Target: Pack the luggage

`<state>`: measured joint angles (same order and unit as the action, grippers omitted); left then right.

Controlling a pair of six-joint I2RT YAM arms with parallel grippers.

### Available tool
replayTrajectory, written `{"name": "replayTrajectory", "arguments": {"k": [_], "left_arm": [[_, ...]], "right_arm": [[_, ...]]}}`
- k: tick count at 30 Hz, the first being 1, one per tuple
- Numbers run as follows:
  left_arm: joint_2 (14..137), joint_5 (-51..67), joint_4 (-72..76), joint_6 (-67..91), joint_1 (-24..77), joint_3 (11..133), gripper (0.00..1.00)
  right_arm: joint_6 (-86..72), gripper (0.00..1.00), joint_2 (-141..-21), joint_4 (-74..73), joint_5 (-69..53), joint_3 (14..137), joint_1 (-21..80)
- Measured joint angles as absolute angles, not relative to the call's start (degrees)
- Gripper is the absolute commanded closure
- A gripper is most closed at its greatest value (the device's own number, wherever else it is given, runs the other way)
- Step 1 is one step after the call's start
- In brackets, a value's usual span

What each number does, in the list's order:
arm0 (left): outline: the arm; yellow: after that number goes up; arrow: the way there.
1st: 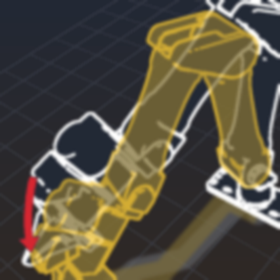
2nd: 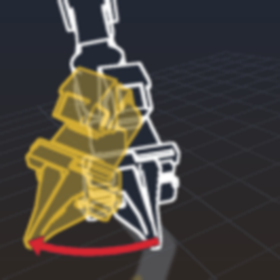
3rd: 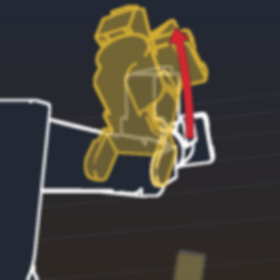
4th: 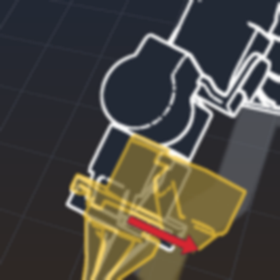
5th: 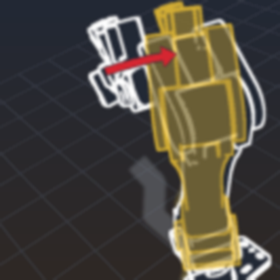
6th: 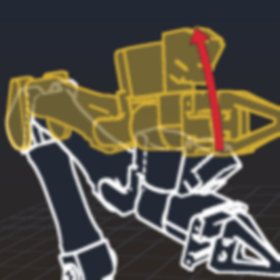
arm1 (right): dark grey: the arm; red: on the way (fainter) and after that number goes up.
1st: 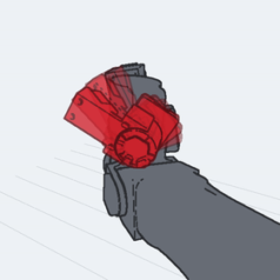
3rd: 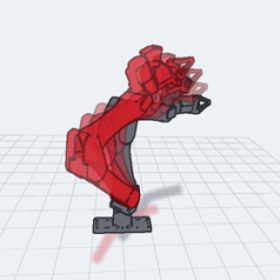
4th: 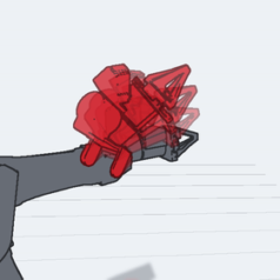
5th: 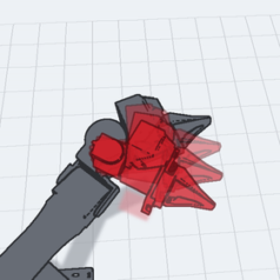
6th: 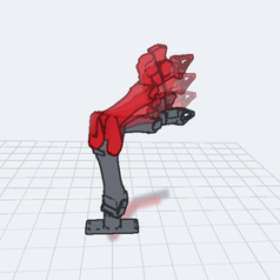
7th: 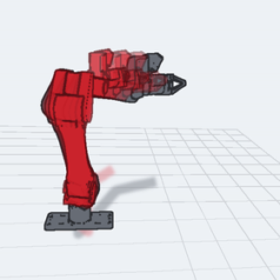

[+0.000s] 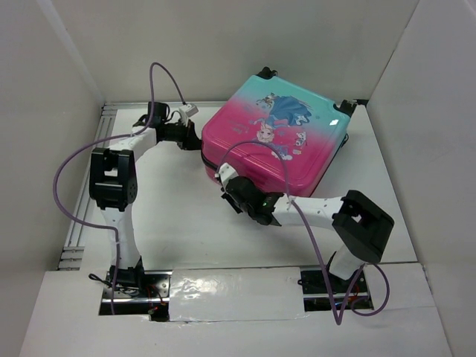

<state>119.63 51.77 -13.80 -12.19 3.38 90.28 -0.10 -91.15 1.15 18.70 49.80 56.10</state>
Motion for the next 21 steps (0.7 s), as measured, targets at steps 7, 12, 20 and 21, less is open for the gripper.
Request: {"name": "replayTrajectory", "arguments": {"k": [7,12,20,21], "left_arm": [[122.43,52.31,-15.4,-12.29,3.18,94.54,1.0],[124.07,53.45,-12.82,-8.64,3.18,95.5,0.99],[126.15,54.5,-11.88,-5.06,3.18,97.89,0.81],[126.17,54.46,-11.44,-4.43,3.2,97.89,0.77]], "right_arm": [[-0.12,1.0,-93.08,2.15,19.53,51.22,56.86],[-0.12,1.0,-93.25,2.15,19.55,51.44,56.93],[-0.14,1.0,-94.08,2.74,20.84,51.94,56.97],[-0.16,1.0,-94.13,2.79,21.04,52.03,56.97]]}}
